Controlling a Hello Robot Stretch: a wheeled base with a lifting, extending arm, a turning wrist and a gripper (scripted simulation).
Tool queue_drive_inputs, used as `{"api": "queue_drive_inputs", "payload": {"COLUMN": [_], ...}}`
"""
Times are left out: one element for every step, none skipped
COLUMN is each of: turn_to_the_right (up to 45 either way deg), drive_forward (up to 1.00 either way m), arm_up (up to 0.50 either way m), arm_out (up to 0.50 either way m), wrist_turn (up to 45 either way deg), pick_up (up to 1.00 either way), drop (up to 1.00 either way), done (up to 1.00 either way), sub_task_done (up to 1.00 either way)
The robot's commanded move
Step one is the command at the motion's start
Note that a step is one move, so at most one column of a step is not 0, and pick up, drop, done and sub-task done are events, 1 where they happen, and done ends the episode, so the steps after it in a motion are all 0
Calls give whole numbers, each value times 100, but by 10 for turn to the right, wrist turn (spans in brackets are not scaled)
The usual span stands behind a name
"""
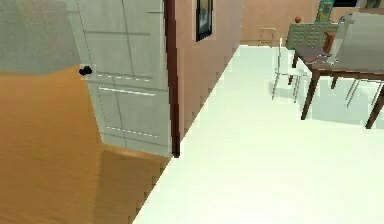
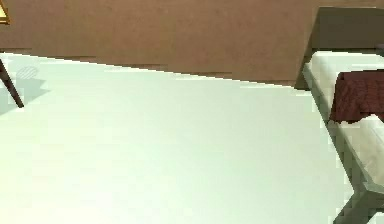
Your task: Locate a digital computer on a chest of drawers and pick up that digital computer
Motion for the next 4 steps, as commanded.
{"api": "queue_drive_inputs", "payload": {"turn_to_the_right": [0,-270,0,-390], "drive_forward": [5,0,45,0], "arm_up": [0,0,0,0], "arm_out": [0,0,0,0], "wrist_turn": [0,0,0,0], "pick_up": [0,0,0,0], "drop": [0,0,0,0], "done": [0,0,0,0], "sub_task_done": [0,0,0,0]}}
